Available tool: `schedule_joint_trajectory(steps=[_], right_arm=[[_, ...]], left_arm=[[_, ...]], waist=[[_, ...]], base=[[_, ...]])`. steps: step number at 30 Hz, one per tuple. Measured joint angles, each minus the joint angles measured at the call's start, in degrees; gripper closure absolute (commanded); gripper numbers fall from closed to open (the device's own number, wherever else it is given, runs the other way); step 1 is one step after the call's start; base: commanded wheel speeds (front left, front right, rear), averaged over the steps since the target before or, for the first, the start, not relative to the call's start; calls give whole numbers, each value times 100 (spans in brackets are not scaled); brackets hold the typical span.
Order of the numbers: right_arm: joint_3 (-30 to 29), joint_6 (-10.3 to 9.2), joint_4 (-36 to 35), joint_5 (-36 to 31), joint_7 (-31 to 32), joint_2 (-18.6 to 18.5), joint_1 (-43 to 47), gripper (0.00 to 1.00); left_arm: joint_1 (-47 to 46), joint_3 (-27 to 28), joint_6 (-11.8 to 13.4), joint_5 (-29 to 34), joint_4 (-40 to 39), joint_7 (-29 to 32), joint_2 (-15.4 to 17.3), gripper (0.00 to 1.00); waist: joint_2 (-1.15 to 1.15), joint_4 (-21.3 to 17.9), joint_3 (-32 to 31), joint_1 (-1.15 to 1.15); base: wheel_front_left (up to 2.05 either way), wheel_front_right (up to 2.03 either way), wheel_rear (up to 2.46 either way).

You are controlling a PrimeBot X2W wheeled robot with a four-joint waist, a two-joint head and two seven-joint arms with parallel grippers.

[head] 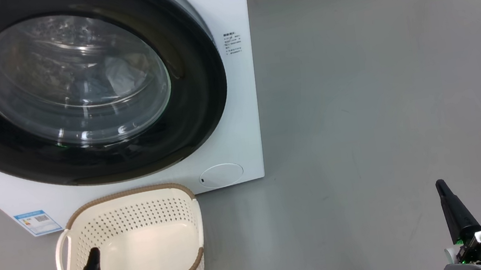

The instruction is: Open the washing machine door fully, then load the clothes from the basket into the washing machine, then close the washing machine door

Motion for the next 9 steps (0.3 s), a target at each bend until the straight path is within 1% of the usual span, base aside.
schedule_joint_trajectory(steps=[9], right_arm=[[0,0,0,0,0,0,0,100]], left_arm=[[0,0,0,0,0,0,0,100]], waist=[[0,0,0,0]], base=[[0,0,0]])
